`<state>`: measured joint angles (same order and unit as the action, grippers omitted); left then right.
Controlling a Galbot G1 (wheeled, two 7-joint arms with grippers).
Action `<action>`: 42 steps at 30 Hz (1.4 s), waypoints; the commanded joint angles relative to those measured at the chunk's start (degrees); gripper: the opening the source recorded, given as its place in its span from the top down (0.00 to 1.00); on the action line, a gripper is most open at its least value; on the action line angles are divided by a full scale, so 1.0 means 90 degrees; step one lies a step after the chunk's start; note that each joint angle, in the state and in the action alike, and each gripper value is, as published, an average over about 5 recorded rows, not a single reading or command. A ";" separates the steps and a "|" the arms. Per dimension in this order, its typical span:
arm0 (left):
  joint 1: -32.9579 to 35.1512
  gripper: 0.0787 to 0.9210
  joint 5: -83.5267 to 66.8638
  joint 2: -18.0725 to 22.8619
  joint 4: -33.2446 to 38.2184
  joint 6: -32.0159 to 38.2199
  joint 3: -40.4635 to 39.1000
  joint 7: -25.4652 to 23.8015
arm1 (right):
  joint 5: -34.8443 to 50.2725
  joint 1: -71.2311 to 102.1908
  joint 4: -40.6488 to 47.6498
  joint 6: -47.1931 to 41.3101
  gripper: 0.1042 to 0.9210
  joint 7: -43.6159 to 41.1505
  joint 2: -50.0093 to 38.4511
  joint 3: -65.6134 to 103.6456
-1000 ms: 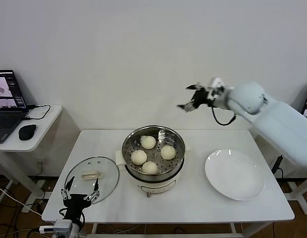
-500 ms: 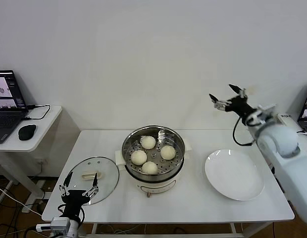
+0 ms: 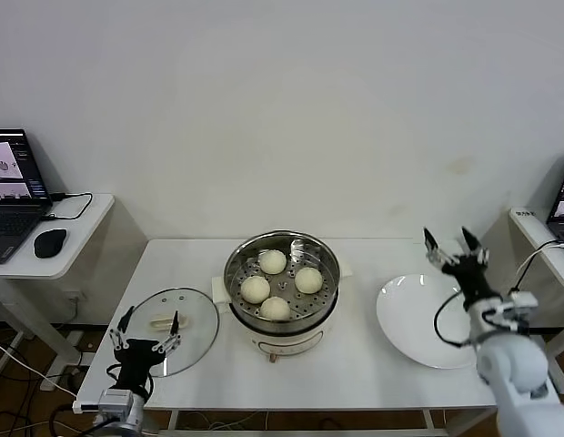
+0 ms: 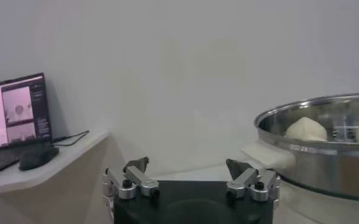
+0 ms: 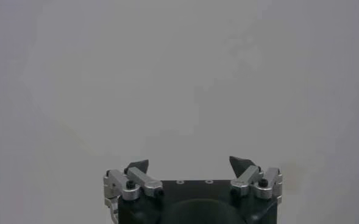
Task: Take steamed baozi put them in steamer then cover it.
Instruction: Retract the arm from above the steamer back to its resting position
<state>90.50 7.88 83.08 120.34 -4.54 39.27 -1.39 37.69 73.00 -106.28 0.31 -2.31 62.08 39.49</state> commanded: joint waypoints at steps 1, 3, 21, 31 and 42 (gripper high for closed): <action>-0.0384 0.12 0.4137 -0.0148 -0.0524 0.1179 0.0155 0.0108 | -0.0099 0.1425 -0.0263 0.0478 0.12 0.0022 0.0831 0.0649; -0.0396 0.12 0.5565 -0.0281 -0.0624 0.1563 0.0137 0.0132 | -0.0111 0.1421 -0.0302 0.0466 0.12 0.0024 0.0804 0.0663; -0.1011 0.12 0.7829 -0.0985 -0.2152 0.0418 -0.0806 0.0839 | -0.0195 0.1316 -0.0184 0.0425 0.12 0.0053 0.0834 0.0687; -0.1167 0.12 0.7905 -0.1078 -0.2620 0.0433 -0.0699 0.0604 | -0.0232 0.1390 -0.0125 0.0478 0.12 0.0050 0.0893 0.0744; -0.1467 0.12 0.7921 -0.1148 -0.3155 0.0427 -0.0680 0.0623 | -0.0298 0.1373 -0.0141 0.0439 0.12 0.0058 0.0951 0.0760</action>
<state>79.61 77.44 73.41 96.64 -0.09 33.45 4.24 35.15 85.05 -107.44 4.26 -1.81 70.39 46.14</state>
